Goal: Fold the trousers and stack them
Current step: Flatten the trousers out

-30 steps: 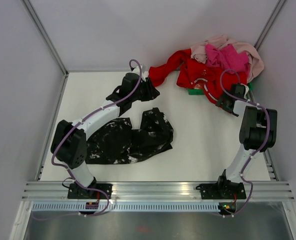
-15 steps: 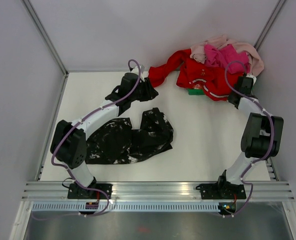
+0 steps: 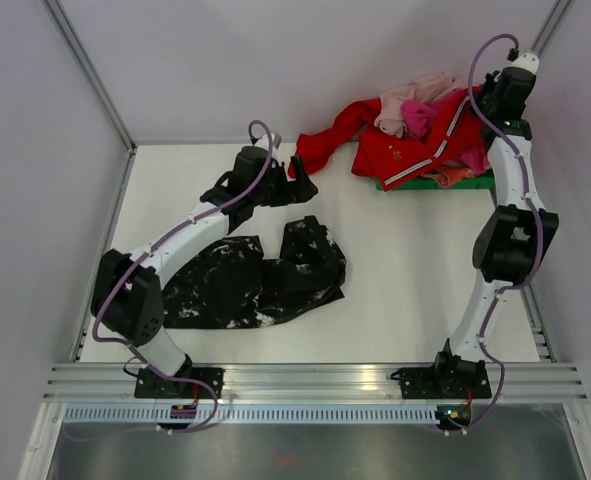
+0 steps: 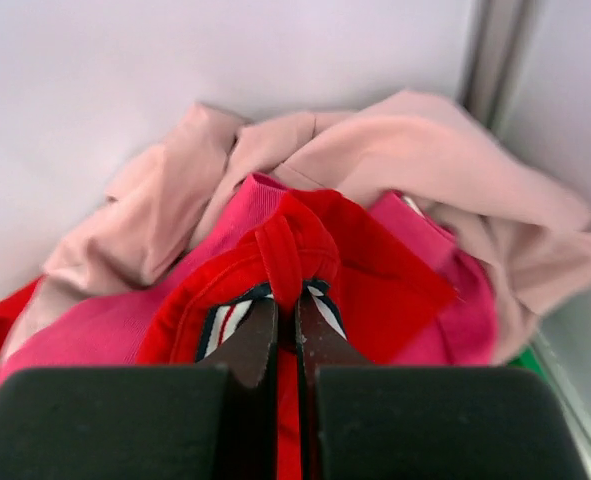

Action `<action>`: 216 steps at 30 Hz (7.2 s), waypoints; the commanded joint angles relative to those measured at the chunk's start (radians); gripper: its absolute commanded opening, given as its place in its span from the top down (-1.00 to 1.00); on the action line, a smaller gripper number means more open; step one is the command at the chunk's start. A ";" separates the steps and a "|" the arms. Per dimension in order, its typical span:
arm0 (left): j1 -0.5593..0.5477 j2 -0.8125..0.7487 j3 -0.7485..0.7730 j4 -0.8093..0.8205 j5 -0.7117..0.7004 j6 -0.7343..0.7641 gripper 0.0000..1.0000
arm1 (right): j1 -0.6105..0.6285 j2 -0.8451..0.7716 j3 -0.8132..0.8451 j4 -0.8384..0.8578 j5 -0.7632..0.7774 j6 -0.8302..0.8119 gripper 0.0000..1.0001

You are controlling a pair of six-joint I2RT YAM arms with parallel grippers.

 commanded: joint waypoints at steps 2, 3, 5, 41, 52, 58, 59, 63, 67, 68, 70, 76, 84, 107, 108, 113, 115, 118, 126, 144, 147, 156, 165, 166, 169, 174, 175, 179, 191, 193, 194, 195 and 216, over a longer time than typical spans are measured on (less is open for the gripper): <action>0.032 -0.076 0.078 -0.113 -0.040 0.069 -0.99 | 0.005 0.248 0.173 0.021 -0.076 0.008 0.99; 0.038 -0.081 0.084 -0.128 -0.041 0.077 -0.99 | 0.005 0.283 0.201 0.031 -0.079 0.011 0.99; 0.043 -0.090 0.096 -0.163 -0.043 0.096 -0.99 | 0.007 0.409 0.300 0.038 -0.085 0.016 0.99; 0.081 -0.071 0.061 -0.249 -0.090 -0.006 -0.99 | 0.074 -0.232 0.000 -0.391 -0.094 0.063 -0.96; 0.120 -0.252 -0.066 -0.380 -0.216 -0.051 -0.99 | 0.499 -0.252 -0.298 -0.212 -0.010 0.167 -0.96; 0.176 -0.397 -0.173 -0.418 -0.239 -0.051 -0.99 | 0.659 0.035 -0.172 -0.097 0.142 0.278 -0.94; 0.184 -0.432 -0.184 -0.435 -0.245 -0.049 -0.99 | 0.669 0.079 -0.135 -0.095 0.162 0.292 -0.94; 0.190 -0.519 -0.253 -0.481 -0.274 -0.042 -0.99 | 0.676 0.315 0.099 -0.092 0.186 0.356 -0.94; 0.192 -0.585 -0.302 -0.509 -0.265 -0.029 -0.99 | 0.679 0.418 0.187 -0.037 0.257 0.408 -0.96; 0.190 -0.602 -0.318 -0.519 -0.256 -0.025 -0.99 | 0.679 0.440 0.184 0.007 0.271 0.437 -0.96; 0.190 -0.618 -0.333 -0.529 -0.248 -0.025 -0.99 | 0.679 0.460 0.181 0.047 0.283 0.466 -0.96; 0.192 -0.644 -0.371 -0.549 -0.234 -0.023 -0.99 | 0.677 0.587 0.253 0.117 0.311 0.649 -0.95; 0.193 -0.644 -0.376 -0.581 -0.288 0.009 -0.99 | 0.677 0.738 0.379 0.074 0.277 0.732 -0.16; 0.193 -0.817 -0.483 -0.503 -0.240 -0.226 -0.98 | 0.265 0.116 0.347 0.170 0.036 0.326 1.00; 0.193 -0.814 -0.480 -0.496 -0.242 -0.238 -0.98 | 0.222 0.107 0.347 0.169 0.047 0.315 1.00; 0.192 -0.776 -0.450 -0.469 -0.263 -0.267 -0.97 | 0.081 0.107 0.357 0.094 0.243 0.249 1.00; 0.193 -0.762 -0.434 -0.464 -0.270 -0.269 -0.97 | 0.039 0.124 0.328 0.075 0.239 0.244 1.00; 0.193 -0.725 -0.414 -0.461 -0.270 -0.256 -0.97 | -0.022 0.182 0.318 0.060 0.190 0.232 1.00; 0.193 -0.601 -0.330 -0.490 -0.267 -0.250 -0.98 | -0.036 0.379 0.347 -0.017 0.142 0.080 0.74; 0.198 -0.572 -0.054 -0.686 -0.566 -0.061 -0.99 | 0.034 -0.359 0.168 -0.117 -0.066 -0.006 -0.96; 0.207 -0.605 -0.074 -0.731 -0.599 -0.113 -0.99 | 0.089 -0.442 0.088 -0.196 -0.144 -0.010 -0.96; 0.229 -0.728 -0.229 -0.821 -0.510 -0.221 -0.99 | 0.511 -0.850 -0.739 -0.080 -0.199 0.177 -0.96; 0.229 -0.773 -0.454 -0.776 -0.429 -0.267 -0.99 | 0.887 -0.798 -1.100 -0.042 0.005 0.243 -0.94; 0.229 -0.761 -0.498 -0.757 -0.397 -0.278 -0.99 | 0.887 -0.789 -1.120 -0.007 0.005 0.247 -0.95; 0.229 -0.742 -0.573 -0.679 -0.344 -0.311 -0.99 | 0.887 -0.731 -1.155 0.081 0.022 0.282 -0.96; 0.229 -0.736 -0.695 -0.500 -0.285 -0.341 -0.99 | 0.887 -0.588 -1.158 0.167 -0.004 0.296 -0.95; 0.229 -0.733 -0.719 -0.471 -0.294 -0.348 -0.99 | 0.887 -0.553 -1.157 0.173 -0.011 0.295 -0.94; 0.229 -0.716 -0.767 -0.396 -0.320 -0.379 -0.99 | 0.889 -0.508 -1.137 0.216 -0.027 0.290 -0.89; 0.229 -0.693 -0.591 -0.402 -0.299 -0.315 0.95 | 0.889 -0.473 -1.060 0.114 0.157 0.292 0.96; 0.229 -0.717 -0.461 -0.450 -0.316 -0.282 0.95 | 0.881 -0.497 -1.031 0.051 0.230 0.302 1.00; 0.229 -0.720 -0.416 -0.469 -0.326 -0.246 0.95 | 0.877 -0.508 -1.013 0.017 0.254 0.309 1.00; 0.230 -0.722 -0.316 -0.508 -0.360 -0.233 0.95 | 0.854 -0.538 -0.978 -0.036 0.266 0.312 1.00; 0.239 -0.477 0.539 -0.668 -0.609 0.046 0.95 | 0.778 -1.092 -1.406 -0.070 -0.048 0.463 1.00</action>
